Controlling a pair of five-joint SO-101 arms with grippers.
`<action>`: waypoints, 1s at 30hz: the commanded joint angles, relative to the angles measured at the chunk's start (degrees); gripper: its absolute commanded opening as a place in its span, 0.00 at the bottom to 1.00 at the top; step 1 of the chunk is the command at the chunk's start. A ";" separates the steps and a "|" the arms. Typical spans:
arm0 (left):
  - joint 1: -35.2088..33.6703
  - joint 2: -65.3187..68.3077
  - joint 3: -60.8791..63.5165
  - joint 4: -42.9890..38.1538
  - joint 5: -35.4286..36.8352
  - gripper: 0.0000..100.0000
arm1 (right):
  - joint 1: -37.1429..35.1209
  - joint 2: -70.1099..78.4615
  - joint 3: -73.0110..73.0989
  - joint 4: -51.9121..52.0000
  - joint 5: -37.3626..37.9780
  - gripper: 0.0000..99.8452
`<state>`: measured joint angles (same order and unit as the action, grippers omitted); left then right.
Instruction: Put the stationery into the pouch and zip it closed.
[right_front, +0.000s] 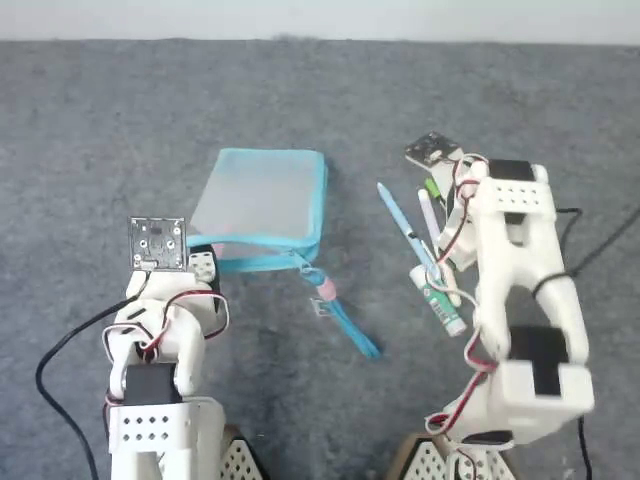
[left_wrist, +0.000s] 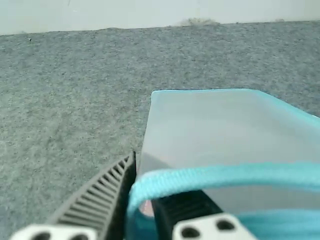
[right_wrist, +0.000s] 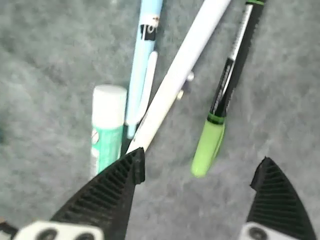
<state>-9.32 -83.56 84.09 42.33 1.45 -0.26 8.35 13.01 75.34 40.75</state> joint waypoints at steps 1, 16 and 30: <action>-0.44 -0.79 -3.38 -1.49 0.97 0.01 | 0.75 3.38 -5.10 -2.51 1.05 0.32; -0.09 -0.79 -3.12 -1.58 0.97 0.01 | 6.46 16.66 -13.01 -6.90 0.88 0.03; 1.49 -0.79 -0.57 -4.48 1.23 0.01 | 4.88 -13.67 -5.36 6.81 -6.86 0.01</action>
<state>-9.32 -83.56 84.18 39.78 1.80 5.80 8.09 5.45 78.59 34.68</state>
